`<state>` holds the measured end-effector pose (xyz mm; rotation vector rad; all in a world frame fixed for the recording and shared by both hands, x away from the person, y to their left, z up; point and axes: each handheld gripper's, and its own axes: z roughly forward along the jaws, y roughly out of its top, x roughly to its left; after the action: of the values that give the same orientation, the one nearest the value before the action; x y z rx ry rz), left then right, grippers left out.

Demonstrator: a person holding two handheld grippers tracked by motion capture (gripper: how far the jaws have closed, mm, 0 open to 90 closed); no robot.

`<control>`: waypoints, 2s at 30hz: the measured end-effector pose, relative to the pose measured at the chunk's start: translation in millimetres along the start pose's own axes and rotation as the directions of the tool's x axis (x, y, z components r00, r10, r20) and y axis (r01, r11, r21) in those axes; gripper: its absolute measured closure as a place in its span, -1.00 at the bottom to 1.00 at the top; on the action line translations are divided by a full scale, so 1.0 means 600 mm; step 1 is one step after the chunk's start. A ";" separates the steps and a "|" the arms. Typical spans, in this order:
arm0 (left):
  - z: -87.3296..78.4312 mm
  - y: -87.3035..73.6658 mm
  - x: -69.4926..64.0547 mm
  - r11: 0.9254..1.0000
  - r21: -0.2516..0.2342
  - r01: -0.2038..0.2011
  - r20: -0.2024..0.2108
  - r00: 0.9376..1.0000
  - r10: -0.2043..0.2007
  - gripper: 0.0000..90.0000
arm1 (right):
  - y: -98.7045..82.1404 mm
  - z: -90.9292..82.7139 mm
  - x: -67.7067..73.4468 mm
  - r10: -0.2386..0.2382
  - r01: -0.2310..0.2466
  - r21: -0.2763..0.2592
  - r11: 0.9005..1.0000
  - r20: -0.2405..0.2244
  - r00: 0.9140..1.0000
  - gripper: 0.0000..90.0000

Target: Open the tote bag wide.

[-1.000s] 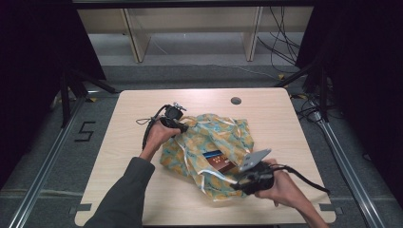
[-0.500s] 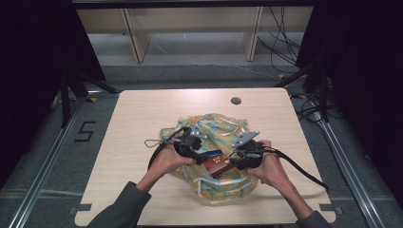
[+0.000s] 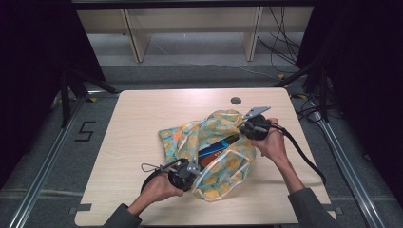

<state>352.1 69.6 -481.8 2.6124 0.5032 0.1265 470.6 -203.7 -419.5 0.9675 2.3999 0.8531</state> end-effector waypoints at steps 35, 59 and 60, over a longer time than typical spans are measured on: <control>-0.104 0.027 0.071 0.897 -0.401 0.187 -0.054 0.972 -0.227 0.54 | -0.023 -0.068 -0.027 0.140 -0.150 -0.104 0.983 -0.101 0.985 0.34; -0.119 -0.115 0.026 0.825 -0.456 0.335 -0.132 0.891 -0.435 -0.43 | -0.151 -0.111 -0.023 0.207 -0.211 -0.118 0.970 -0.042 0.977 -0.08; -0.119 -0.115 0.026 0.825 -0.456 0.335 -0.132 0.891 -0.435 -0.44 | -0.155 -0.112 -0.022 0.218 -0.222 -0.103 0.970 -0.051 0.975 -0.09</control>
<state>331.7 162.9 -450.8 2.0316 0.9659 0.3653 397.1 -292.3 -431.3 1.2003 2.2802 1.0781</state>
